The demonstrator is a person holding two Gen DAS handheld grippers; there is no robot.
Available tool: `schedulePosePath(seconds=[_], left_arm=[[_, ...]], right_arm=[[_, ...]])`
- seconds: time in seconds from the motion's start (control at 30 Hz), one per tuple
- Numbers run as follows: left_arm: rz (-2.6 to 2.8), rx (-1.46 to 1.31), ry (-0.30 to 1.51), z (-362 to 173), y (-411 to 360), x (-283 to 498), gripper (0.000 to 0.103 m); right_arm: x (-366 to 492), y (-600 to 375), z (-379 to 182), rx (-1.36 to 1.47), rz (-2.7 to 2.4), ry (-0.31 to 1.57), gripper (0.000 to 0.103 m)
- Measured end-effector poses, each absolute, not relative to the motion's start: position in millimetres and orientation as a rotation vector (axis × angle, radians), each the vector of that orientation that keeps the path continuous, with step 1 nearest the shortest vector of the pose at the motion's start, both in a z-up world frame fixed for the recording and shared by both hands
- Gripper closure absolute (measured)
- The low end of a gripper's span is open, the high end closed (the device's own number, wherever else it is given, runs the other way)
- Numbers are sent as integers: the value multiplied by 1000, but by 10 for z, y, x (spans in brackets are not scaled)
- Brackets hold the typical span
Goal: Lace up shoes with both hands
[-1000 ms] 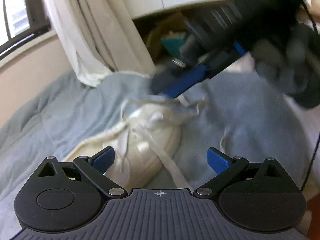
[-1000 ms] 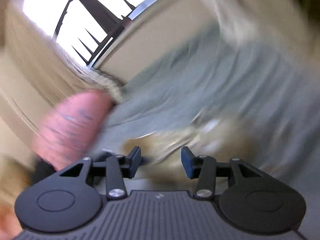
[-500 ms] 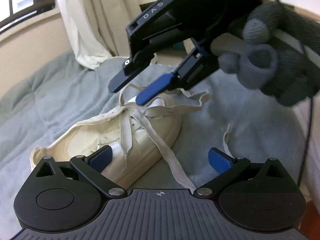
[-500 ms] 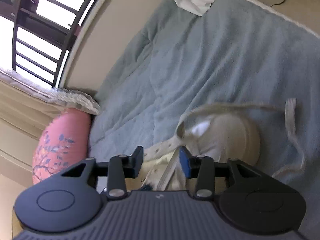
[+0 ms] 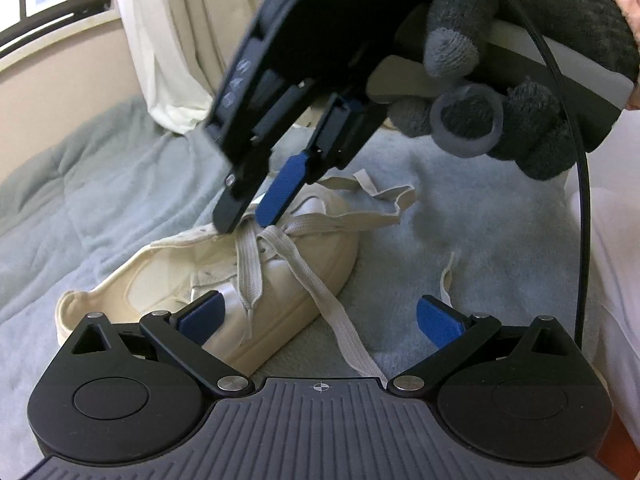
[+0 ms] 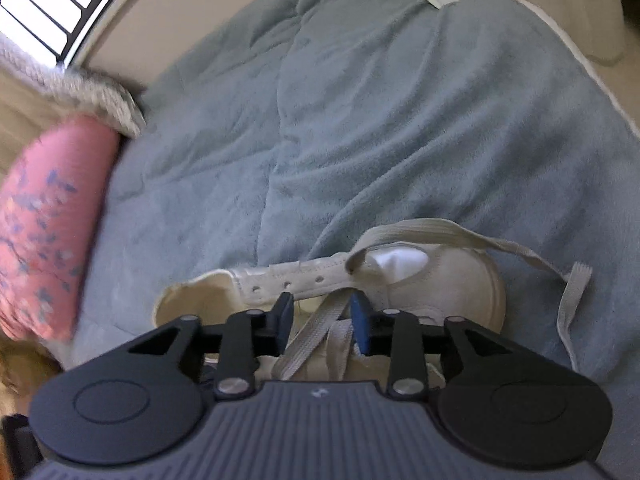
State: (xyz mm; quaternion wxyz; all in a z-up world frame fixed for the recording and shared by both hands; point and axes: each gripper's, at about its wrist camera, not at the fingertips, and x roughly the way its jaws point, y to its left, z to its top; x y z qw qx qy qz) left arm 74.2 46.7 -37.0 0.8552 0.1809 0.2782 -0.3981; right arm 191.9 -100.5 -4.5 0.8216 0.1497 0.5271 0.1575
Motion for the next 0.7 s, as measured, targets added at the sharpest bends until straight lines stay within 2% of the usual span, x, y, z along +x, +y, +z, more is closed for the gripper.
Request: schedulePosePath(seconds=[0.3,0.37,0.4,0.5,0.63,0.7], left_arm=[[-834,378,604,-393,471,735,0],[-836,382,605,-400,476,717,0],[-837,383,605,-401,480,709,0],[-844,381,601,-399,497,688,0],[-869,304,597,-340,611,698,0],[-900,211,608,-305,725,735,0]], right_arm=[[1912,-580,-31,-9,316,1111,68],[1870,-626,-28,21,350,1092,79],[1850,-669,-31,55,371,1080,88],[1762,-909,-24,238,439,1033,102],[1531,-1343,-152,619,583,898,102],[1404,-1495,-258,700,640,823,102]])
